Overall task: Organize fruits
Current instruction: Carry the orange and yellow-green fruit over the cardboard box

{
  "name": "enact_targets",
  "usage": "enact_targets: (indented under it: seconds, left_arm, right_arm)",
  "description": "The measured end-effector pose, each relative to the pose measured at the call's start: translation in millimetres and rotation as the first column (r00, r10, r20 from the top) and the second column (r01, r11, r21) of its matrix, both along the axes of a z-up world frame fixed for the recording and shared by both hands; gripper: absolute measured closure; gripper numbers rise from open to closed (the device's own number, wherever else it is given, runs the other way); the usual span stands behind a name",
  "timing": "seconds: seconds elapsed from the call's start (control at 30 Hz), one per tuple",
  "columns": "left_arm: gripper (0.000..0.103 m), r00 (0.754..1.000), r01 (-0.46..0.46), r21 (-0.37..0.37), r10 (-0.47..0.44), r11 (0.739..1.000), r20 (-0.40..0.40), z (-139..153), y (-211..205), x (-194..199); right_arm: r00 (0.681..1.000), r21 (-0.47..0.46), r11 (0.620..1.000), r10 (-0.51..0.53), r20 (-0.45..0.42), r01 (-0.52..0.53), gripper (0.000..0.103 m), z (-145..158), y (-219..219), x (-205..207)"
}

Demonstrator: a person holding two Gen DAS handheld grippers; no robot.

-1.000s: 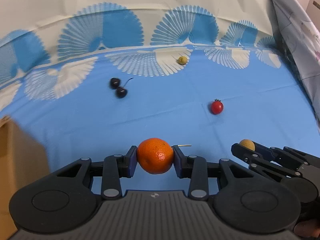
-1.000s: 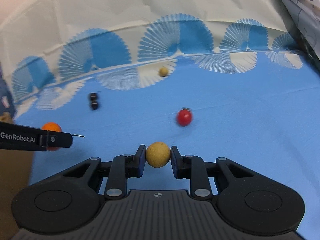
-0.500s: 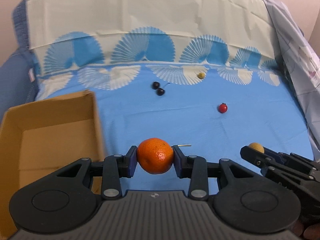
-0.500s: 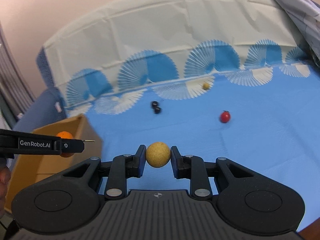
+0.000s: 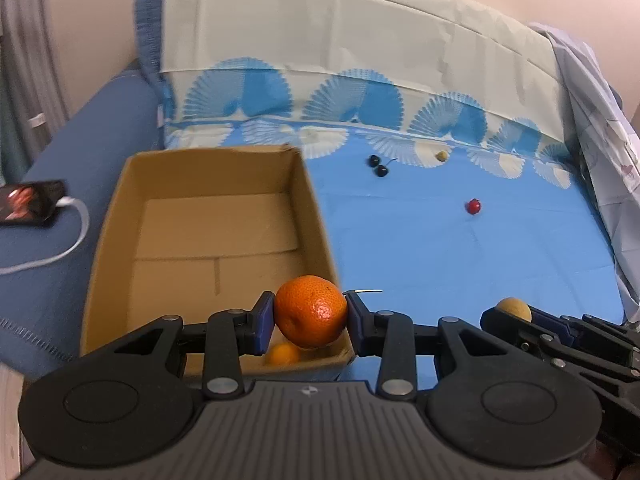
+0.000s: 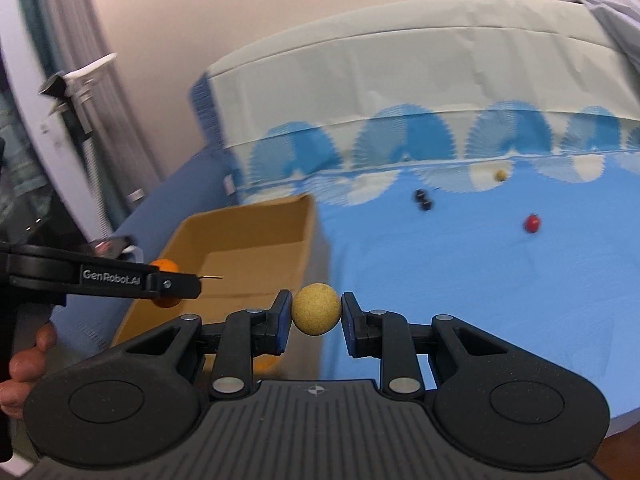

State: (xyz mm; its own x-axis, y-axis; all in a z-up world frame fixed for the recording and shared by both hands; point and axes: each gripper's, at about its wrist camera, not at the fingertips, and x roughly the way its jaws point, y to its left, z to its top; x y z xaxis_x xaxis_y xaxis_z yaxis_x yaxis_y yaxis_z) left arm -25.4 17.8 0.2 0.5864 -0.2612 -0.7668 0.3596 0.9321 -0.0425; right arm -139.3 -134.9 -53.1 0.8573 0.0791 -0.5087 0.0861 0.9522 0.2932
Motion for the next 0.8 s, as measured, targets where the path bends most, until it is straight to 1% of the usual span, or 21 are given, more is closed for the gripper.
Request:
enact_targets:
  seconds: [0.23, 0.4, 0.57, 0.8]
  left_arm:
    - [0.061, 0.997, -0.073, 0.011, 0.073, 0.997, 0.012, -6.6, 58.0, -37.6]
    - [0.061, 0.994, -0.109, 0.006, 0.109, 0.994, 0.012, -13.6, 85.2, -56.9]
    - [0.061, 0.992, -0.126, -0.003, 0.126, 0.992, 0.017, -16.4, 96.4, -63.1]
    - [0.061, 0.991, -0.133, -0.013, 0.133, 0.991, 0.016, -18.6, 101.0, -60.7]
  right_arm:
    - [0.998, -0.034, 0.998, 0.057, -0.015, -0.058, 0.076, -0.7, 44.1, -15.6]
    - [0.995, -0.096, 0.99, 0.098, -0.016, -0.099, 0.076, -3.0, 71.1, -28.1]
    - [0.992, -0.119, 0.985, 0.121, -0.029, -0.123, 0.076, -3.7, 84.5, -31.0]
    - [0.992, -0.129, 0.984, 0.116, -0.039, -0.12, 0.076, -3.7, 88.5, -25.7]
